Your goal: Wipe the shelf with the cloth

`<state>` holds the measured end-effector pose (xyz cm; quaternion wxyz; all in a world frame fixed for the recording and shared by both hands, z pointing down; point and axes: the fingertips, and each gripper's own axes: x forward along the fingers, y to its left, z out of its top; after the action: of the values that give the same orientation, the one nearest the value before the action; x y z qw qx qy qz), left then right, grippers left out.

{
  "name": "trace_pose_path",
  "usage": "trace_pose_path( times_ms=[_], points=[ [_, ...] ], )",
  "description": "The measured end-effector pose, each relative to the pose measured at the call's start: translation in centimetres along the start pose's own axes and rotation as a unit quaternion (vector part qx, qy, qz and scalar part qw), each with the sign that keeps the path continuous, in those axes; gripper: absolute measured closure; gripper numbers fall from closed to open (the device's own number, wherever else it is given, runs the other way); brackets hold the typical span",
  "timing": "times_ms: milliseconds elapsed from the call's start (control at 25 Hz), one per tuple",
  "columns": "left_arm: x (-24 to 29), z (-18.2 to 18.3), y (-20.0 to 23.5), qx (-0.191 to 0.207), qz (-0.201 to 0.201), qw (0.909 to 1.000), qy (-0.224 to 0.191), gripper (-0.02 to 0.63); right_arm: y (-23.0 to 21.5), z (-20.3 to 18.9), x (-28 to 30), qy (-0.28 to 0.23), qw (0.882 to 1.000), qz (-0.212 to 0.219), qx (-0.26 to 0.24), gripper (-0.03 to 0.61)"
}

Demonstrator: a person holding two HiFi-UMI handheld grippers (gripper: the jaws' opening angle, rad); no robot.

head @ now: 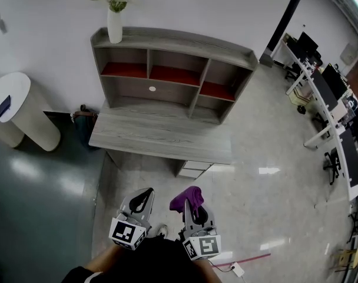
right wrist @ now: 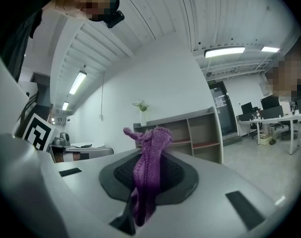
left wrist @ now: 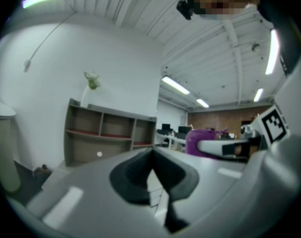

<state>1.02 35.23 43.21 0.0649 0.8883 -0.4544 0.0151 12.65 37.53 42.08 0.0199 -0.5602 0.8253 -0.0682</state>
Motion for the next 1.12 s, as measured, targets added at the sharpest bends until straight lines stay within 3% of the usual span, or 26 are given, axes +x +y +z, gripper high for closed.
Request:
trace_pose_path(
  times_ms=[400,640,1120],
  points=[
    [1.6,-0.2,-1.7,0.0,0.033,0.9995,0.002,0.611,-3.4,0.1,-0.2,-0.006,1.0,0.025,0.01,0.528],
    [3.7,-0.4,-1.2,-0.003,0.032,0.9995,0.006,0.611,-4.9,-0.2,1.2,0.001,1.0,0.02,0.016,0.528],
    [11.0,1.2,5.6,0.002,0.006,1.0,-0.006,0.611,-7.4,0.7,10.2,-0.004,1.0,-0.003,0.003,0.528]
  ],
)
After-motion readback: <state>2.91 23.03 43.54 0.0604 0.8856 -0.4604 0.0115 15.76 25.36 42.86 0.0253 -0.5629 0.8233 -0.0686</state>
